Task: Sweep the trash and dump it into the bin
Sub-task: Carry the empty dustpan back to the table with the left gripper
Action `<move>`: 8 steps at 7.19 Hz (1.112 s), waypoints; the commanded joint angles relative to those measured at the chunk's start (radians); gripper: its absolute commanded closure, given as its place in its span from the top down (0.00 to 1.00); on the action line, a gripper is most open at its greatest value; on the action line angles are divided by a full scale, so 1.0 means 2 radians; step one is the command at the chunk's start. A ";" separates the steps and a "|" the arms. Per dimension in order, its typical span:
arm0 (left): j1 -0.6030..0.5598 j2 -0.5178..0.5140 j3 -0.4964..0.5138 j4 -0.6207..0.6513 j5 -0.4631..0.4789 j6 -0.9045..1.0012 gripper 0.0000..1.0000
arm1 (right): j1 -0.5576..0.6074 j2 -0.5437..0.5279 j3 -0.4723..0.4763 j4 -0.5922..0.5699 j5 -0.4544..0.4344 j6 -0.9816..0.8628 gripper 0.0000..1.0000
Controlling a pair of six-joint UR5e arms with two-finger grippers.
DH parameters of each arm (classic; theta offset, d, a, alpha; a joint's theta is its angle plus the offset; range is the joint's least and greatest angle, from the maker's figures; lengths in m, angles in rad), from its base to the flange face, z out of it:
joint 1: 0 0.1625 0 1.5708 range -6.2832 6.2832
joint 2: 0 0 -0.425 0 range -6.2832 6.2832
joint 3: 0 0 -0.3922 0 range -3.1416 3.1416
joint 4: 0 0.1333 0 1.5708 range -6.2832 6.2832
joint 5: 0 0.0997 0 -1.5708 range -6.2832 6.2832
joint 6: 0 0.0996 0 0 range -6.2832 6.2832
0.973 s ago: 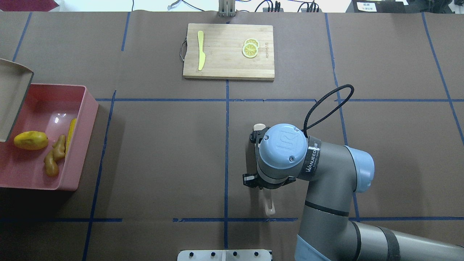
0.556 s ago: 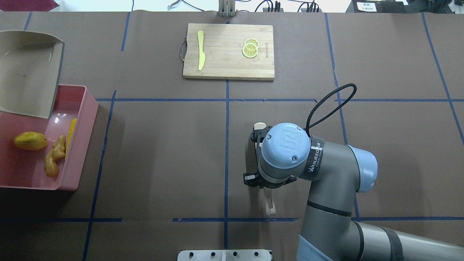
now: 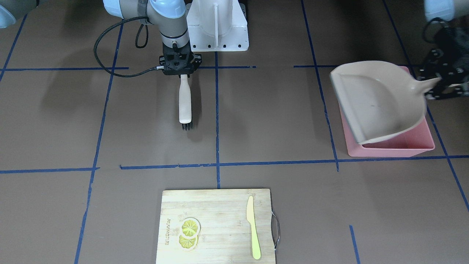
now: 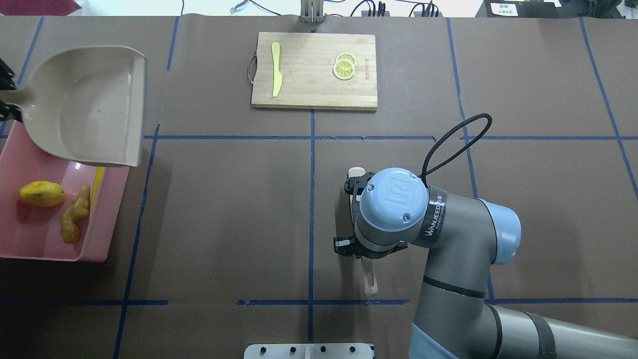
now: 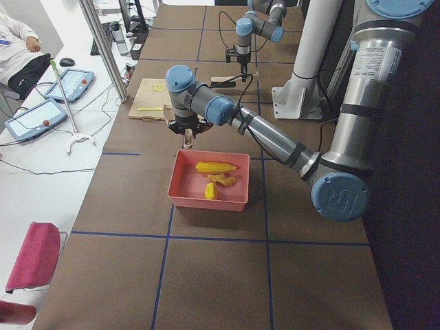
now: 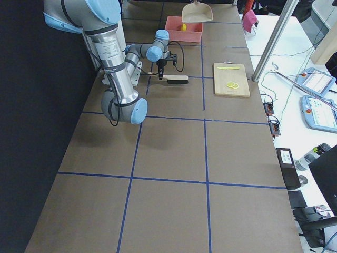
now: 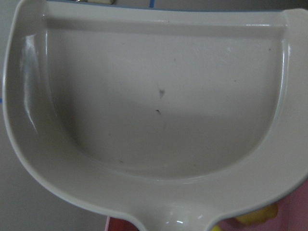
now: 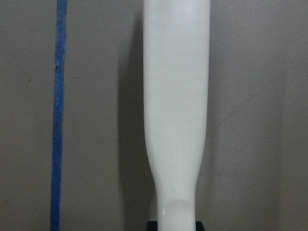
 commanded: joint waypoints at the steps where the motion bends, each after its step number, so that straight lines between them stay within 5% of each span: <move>1: 0.104 -0.019 -0.003 -0.031 0.036 -0.080 0.00 | 0.002 -0.001 0.010 -0.001 0.001 0.000 0.00; 5: 0.249 -0.044 0.006 -0.089 0.165 -0.213 0.06 | 0.003 -0.002 0.009 -0.001 0.001 0.000 0.00; 8: 0.303 -0.086 0.045 -0.103 0.214 -0.267 0.11 | 0.002 -0.007 0.008 -0.001 0.000 0.000 0.00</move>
